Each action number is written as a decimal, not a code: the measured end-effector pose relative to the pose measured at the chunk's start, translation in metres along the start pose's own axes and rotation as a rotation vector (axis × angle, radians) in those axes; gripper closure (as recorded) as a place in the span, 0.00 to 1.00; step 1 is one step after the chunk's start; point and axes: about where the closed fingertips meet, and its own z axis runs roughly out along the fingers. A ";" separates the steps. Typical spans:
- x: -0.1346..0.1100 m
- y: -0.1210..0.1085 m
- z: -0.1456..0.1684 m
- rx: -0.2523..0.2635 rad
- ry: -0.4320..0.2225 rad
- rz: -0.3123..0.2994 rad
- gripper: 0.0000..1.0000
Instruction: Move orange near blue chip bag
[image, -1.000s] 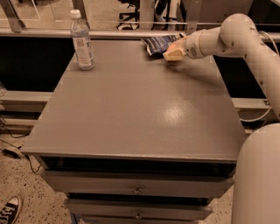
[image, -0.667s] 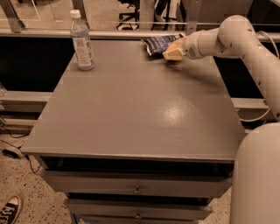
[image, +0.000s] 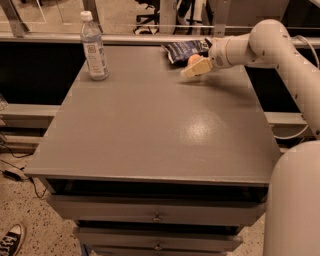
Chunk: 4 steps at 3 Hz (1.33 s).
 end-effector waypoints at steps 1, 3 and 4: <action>0.000 0.000 0.000 0.000 0.000 0.001 0.00; 0.018 -0.015 -0.134 0.053 -0.094 0.041 0.00; 0.048 -0.018 -0.228 0.097 -0.212 0.125 0.00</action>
Offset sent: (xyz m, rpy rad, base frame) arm -0.0603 -0.0802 0.0380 0.0750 -0.0468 -0.0303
